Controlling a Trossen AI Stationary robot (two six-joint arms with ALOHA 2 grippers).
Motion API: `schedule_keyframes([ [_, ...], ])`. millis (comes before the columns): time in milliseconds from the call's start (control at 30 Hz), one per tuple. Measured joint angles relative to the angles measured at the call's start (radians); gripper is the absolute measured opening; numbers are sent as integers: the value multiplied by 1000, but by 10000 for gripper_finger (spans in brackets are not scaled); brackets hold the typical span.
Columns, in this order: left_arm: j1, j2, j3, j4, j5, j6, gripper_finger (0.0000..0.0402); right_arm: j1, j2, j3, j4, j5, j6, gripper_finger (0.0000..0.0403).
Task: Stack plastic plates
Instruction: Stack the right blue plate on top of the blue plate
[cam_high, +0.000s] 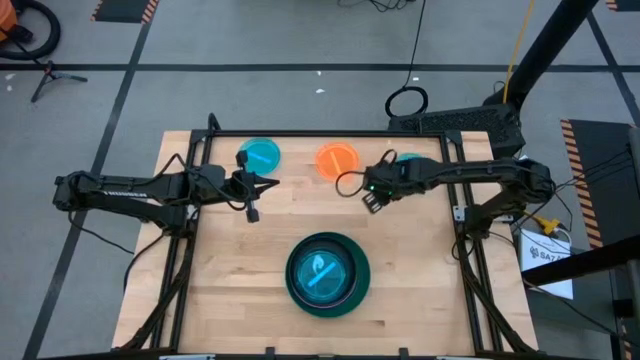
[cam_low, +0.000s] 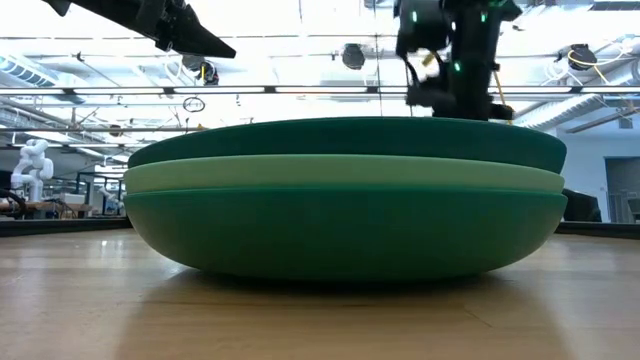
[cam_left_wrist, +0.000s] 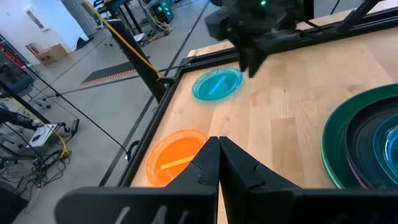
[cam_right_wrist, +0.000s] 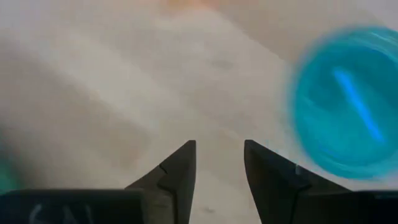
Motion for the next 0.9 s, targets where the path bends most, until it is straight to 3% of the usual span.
schedule_keyframes([
  [367, 0, 0, 0, 2, 0, 8, 4, -187, 65, -82, 49, 42, -17, 128],
  [900, 0, 0, 0, 0, 0, 13, 4, -261, 298, -83, 64, 92, -58, 128],
])
